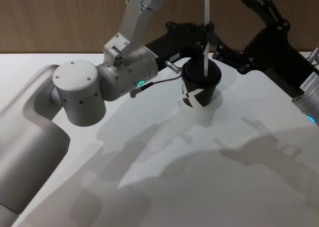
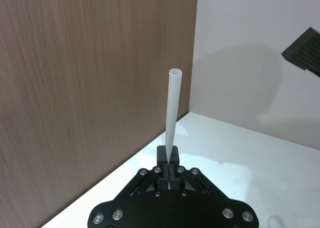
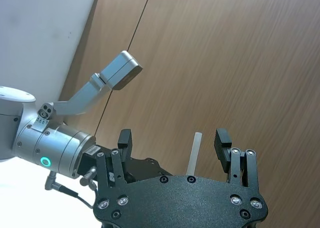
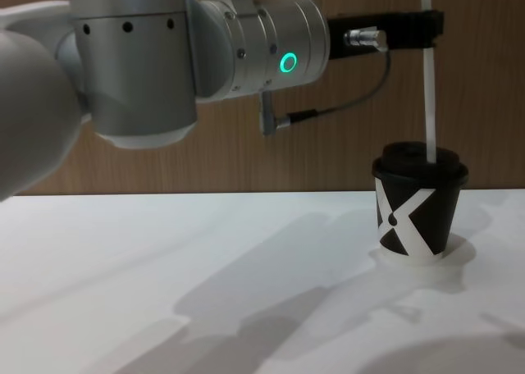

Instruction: Pick up the straw with one hand, pass it to the other hand, and insert it into the cup.

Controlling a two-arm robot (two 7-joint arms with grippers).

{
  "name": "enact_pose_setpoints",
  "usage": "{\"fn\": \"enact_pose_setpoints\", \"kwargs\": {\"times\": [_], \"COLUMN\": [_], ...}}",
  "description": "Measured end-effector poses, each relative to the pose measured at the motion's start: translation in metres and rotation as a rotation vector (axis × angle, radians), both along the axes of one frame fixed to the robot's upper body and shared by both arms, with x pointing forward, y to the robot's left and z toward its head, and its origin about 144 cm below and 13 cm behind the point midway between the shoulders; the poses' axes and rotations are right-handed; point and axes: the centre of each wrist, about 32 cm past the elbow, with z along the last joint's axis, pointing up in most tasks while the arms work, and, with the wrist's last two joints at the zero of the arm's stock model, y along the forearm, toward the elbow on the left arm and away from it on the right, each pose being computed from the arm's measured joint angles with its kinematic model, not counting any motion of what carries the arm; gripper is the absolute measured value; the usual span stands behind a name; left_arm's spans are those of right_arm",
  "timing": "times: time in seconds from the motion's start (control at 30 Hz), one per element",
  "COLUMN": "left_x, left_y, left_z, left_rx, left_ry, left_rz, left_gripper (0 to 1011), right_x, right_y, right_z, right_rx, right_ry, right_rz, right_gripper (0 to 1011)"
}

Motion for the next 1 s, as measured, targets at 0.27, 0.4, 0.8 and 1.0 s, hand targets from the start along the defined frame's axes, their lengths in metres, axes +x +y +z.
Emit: {"fn": "enact_pose_setpoints", "kwargs": {"times": [0.27,0.4,0.8,1.0], "left_x": [0.002,0.0039,0.007,0.0078], "left_y": [-0.0021,-0.0034,-0.0063,-0.007], "left_z": [-0.0023,-0.0042,-0.0073,-0.0083], "left_rx": [0.007,0.009,0.01,0.01], "left_ry": [0.009,0.016,0.026,0.028], "left_rz": [-0.002,-0.002,-0.001,0.0], "left_gripper": [8,8,53,249], "right_x": [0.0,0.0,0.0,0.0], "right_y": [0.0,0.0,0.0,0.0], "right_z": [0.0,0.0,0.0,0.0], "right_rx": [0.0,0.0,0.0,0.0], "right_ry": [0.0,0.0,0.0,0.0], "right_rz": [0.0,0.0,0.0,0.0], "right_gripper": [1001,1001,1001,1001]}}
